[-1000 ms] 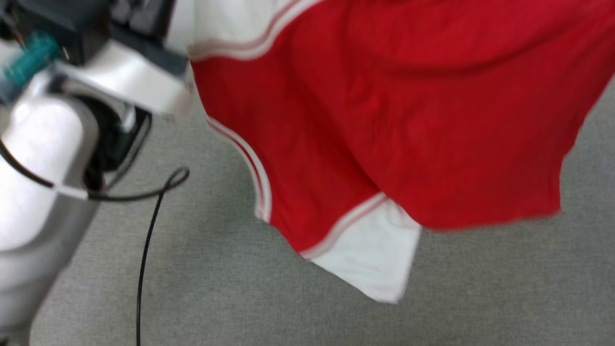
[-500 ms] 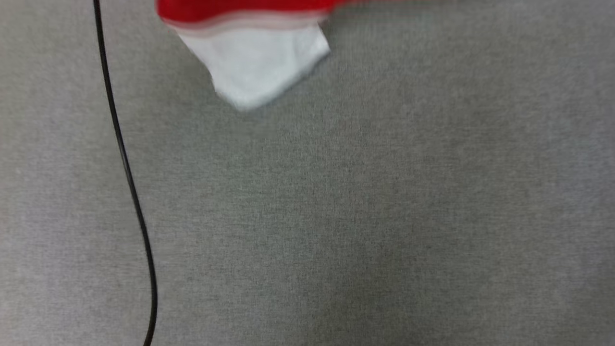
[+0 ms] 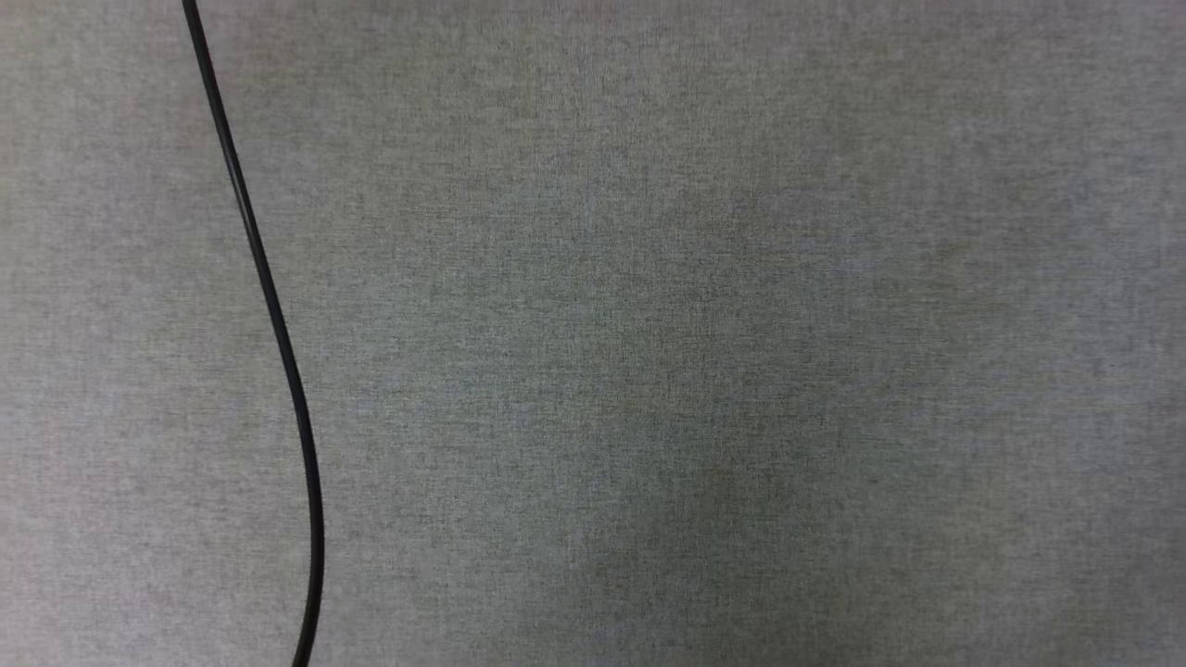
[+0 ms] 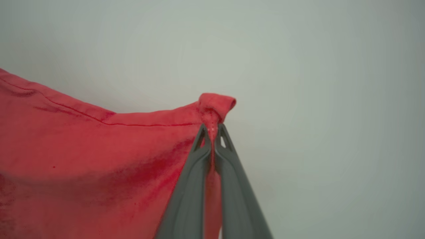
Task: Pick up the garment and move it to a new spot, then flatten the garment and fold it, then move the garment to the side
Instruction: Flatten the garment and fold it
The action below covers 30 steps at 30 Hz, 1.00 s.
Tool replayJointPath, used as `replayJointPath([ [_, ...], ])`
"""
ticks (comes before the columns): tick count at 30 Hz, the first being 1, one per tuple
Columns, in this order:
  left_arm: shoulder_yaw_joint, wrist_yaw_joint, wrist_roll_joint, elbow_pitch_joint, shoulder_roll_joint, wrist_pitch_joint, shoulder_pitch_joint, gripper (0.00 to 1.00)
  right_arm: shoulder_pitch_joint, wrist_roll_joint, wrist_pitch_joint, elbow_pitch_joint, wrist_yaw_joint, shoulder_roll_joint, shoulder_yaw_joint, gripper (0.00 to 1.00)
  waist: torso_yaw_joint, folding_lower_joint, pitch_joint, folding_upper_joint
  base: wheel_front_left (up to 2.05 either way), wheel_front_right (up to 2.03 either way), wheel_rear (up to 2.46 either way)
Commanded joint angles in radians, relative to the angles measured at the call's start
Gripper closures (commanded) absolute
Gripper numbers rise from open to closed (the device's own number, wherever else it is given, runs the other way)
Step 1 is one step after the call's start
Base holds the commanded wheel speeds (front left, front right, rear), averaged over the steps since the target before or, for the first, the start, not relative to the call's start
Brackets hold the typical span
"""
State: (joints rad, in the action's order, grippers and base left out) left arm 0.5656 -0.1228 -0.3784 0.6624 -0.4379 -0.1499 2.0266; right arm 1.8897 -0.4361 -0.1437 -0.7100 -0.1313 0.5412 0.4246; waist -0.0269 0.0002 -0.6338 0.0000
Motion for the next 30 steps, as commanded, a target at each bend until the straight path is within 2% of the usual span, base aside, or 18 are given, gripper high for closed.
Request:
replayJointPath([
  [1,0.014,-0.003,-0.004,0.026,-0.002,-0.015,-0.001,1.00,0.010,-0.003,0.015,-0.030,0.001,-0.011,0.030,1.00,-0.001,-0.0002,-0.022,0.0000,0.00,0.00,0.00],
  [9,0.060,-0.005,-0.040,0.106,0.005,-0.073,-0.088,1.00,-0.061,-0.050,0.074,-0.114,0.001,-0.022,0.162,1.00,-0.006,-0.0002,-0.037,0.0000,0.00,0.00,0.00],
  [17,0.093,-0.006,-0.094,0.118,-0.012,-0.111,-0.307,1.00,-0.233,-0.154,0.148,-0.145,0.001,-0.021,0.290,1.00,-0.001,-0.0002,0.041,0.0000,0.00,0.00,0.00],
  [22,0.083,-0.006,-0.142,0.065,-0.041,-0.116,-0.492,1.00,-0.391,-0.246,0.180,-0.107,0.001,-0.006,0.365,1.00,0.005,-0.0002,0.123,0.0000,0.00,0.00,0.00],
  [28,0.066,0.042,-0.187,-0.099,-0.092,-0.116,-0.778,1.00,-0.595,-0.357,0.206,-0.015,0.001,0.065,0.455,1.00,0.006,-0.0002,0.240,0.0000,0.00,0.00,0.00],
  [30,0.055,0.070,-0.211,-0.163,-0.119,-0.116,-0.883,1.00,-0.664,-0.385,0.214,0.017,0.001,0.087,0.481,1.00,0.006,-0.0002,0.283,0.0000,0.00,0.00,0.00],
])
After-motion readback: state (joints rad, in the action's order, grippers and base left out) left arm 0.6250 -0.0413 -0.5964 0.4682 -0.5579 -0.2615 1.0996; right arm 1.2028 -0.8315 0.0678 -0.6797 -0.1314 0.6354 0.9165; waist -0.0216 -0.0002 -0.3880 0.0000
